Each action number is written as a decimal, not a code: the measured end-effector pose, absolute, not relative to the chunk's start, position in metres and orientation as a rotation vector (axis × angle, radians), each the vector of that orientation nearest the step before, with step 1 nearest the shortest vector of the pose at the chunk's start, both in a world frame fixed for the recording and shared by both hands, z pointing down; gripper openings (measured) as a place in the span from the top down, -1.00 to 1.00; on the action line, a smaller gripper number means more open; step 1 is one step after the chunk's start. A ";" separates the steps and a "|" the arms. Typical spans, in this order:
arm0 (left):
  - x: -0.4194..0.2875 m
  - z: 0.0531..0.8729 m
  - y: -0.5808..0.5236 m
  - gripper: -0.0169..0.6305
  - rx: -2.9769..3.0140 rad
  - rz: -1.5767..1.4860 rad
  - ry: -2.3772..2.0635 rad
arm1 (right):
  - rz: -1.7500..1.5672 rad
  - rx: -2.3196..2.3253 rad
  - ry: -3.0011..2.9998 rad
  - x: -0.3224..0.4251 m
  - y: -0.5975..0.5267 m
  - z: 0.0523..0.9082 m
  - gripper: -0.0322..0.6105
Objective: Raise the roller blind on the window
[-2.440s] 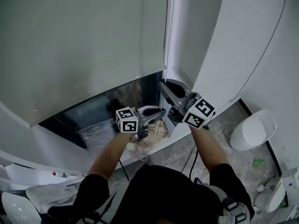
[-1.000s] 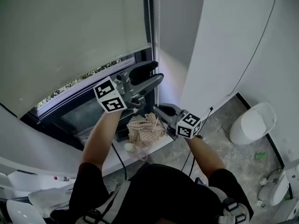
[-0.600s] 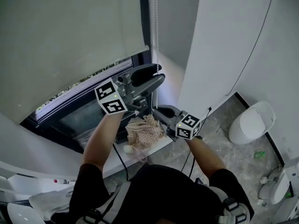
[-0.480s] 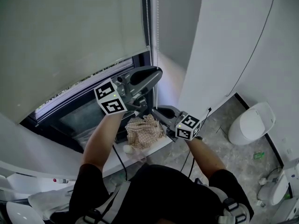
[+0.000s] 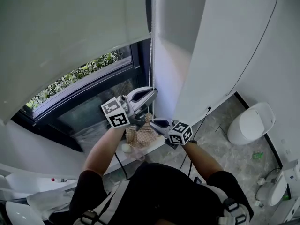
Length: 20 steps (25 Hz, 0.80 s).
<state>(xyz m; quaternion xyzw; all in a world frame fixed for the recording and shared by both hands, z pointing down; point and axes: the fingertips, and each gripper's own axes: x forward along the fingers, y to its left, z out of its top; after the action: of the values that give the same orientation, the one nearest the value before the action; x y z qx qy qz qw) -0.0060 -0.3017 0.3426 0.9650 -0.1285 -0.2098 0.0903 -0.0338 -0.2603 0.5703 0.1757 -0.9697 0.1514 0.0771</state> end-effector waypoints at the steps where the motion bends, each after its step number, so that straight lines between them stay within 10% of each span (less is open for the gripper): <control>1: -0.009 0.356 -0.302 0.91 2.834 -0.644 -0.392 | 0.436 0.501 -2.869 -0.035 -0.254 0.583 0.85; 20: -0.013 0.360 -0.289 0.91 2.885 -0.607 -0.471 | -0.257 0.694 -3.311 -0.012 -0.281 0.295 0.55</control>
<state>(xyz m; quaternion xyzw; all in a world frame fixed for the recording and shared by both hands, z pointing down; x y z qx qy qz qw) -0.0131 -0.2886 0.3600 0.9634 -0.1573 -0.2027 0.0779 -0.0118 -0.2810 0.2954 0.2028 -0.9683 -0.0752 -0.1251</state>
